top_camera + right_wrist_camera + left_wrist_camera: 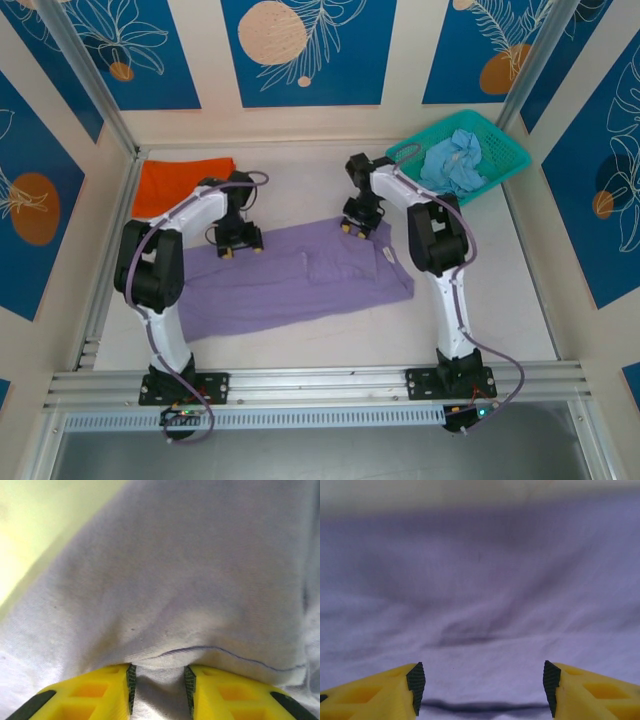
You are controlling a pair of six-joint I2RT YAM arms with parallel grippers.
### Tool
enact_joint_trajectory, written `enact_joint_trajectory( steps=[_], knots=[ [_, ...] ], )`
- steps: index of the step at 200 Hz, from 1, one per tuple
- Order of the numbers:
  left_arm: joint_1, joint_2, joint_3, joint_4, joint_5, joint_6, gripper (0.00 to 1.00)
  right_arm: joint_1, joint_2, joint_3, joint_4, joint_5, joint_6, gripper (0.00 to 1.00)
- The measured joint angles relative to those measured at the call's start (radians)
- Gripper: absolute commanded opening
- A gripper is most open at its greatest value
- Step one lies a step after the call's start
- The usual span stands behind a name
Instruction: Fold and stack the t-shirts
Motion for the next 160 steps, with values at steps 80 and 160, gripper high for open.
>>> enact_joint_trajectory(
  steps=[80, 160],
  knots=[
    [-0.026, -0.187, -0.143, -0.01, 0.012, 0.053, 0.65, 0.016, 0.353, 0.643, 0.037, -0.042, 0.128, 0.53],
    [-0.164, -0.207, -0.278, 0.029, 0.12, 0.082, 0.63, -0.054, 0.422, 0.768, 0.231, -0.162, 0.157, 0.61]
  ],
)
